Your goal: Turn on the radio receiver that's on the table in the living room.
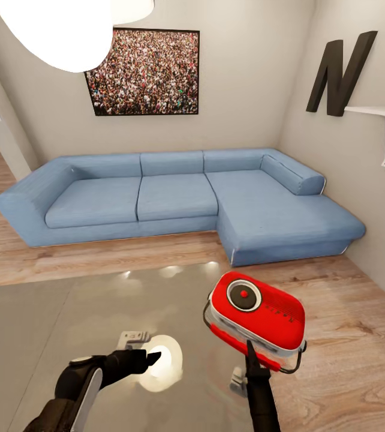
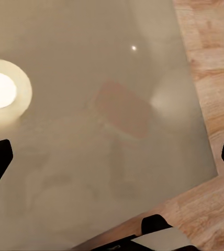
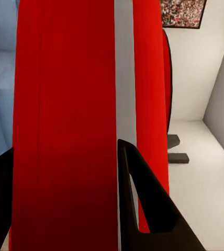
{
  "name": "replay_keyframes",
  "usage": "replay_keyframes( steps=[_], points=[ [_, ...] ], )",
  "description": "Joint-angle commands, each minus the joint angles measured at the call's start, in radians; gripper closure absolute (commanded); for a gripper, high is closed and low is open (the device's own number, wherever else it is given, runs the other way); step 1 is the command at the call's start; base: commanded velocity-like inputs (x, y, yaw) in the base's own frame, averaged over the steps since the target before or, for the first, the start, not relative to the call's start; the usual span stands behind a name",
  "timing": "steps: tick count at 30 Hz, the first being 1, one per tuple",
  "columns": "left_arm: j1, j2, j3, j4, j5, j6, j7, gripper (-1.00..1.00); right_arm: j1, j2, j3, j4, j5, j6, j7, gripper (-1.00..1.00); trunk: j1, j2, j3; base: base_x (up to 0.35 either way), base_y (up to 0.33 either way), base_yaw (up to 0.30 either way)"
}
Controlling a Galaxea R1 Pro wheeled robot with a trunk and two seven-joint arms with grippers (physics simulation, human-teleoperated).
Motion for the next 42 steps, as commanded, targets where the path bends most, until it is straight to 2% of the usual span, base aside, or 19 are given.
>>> replay_keyframes(
  steps=[1, 5, 11, 15, 18, 20, 22, 26, 34, 38, 42],
  points=[
    [-0.001, -0.002, 0.000, 0.000, 0.000, 0.002, 0.000, -1.00, 0.000, 0.007, 0.004, 0.007, 0.002, 0.007, -0.005, 1.00, 0.000, 0.000, 0.000, 0.000, 0.000, 0.000],
    [-0.004, -0.022, 0.000, 0.000, -0.001, 0.006, -0.001, -1.00, 0.000, 0.018, 0.010, 0.019, -0.002, 0.007, -0.012, 1.00, 0.000, 0.000, 0.000, 0.000, 0.000, 0.000],
    [-0.038, -0.029, 0.000, -0.001, 0.005, 0.032, -0.001, -1.00, 0.000, 0.024, 0.013, 0.021, -0.004, 0.003, 0.007, 1.00, 0.000, 0.000, 0.000, 0.000, 0.000, 0.000],
    [-0.057, -0.029, 0.000, -0.001, 0.026, 0.045, -0.001, -1.00, 0.000, 0.025, 0.031, 0.022, -0.003, 0.000, 0.027, 1.00, 0.000, 0.000, 0.000, 0.000, 0.000, 0.000],
    [-0.063, -0.029, 0.000, -0.001, 0.044, 0.049, -0.001, -1.00, 0.000, 0.028, 0.066, 0.025, -0.004, -0.008, 0.046, 1.00, 0.000, 0.000, 0.000, 0.000, 0.000, 0.000],
    [-0.064, -0.028, 0.000, -0.001, 0.049, 0.049, -0.001, -1.00, 0.000, 0.039, 0.090, 0.037, -0.003, -0.011, 0.060, 1.00, 0.000, 0.000, 0.000, 0.000, 0.000, 0.000],
    [-0.066, -0.028, 0.000, -0.001, 0.052, 0.050, -0.001, -1.00, 0.000, 0.064, 0.117, 0.067, -0.001, -0.014, 0.070, 1.00, 0.000, 0.000, 0.000, 0.000, 0.000, 0.000],
    [-0.088, -0.028, 0.000, -0.001, 0.056, 0.054, -0.001, -1.00, 0.000, 0.111, 0.139, 0.129, 0.003, -0.021, 0.076, 1.00, 0.000, 0.000, 0.000, 0.000, 0.000, 0.000],
    [-0.127, -0.030, 0.000, -0.001, 0.057, 0.089, -0.001, -1.00, 0.000, 0.131, 0.162, 0.148, 0.003, -0.019, 0.075, 1.00, 0.000, 0.000, 0.000, 0.000, 0.000, 0.000],
    [-0.151, -0.030, 0.000, -0.001, 0.057, 0.096, -0.001, -1.00, 0.000, 0.162, 0.184, 0.152, 0.000, -0.012, 0.076, 1.00, 0.000, 0.000, 0.000, 0.000, 0.000, 0.000],
    [-0.157, -0.030, 0.000, -0.004, 0.057, 0.116, -0.001, -1.00, 0.000, 0.171, 0.187, 0.153, -0.001, -0.009, 0.077, 1.00, 0.000, 0.000, 0.000, 0.000, 0.000, 0.000]
  ],
)
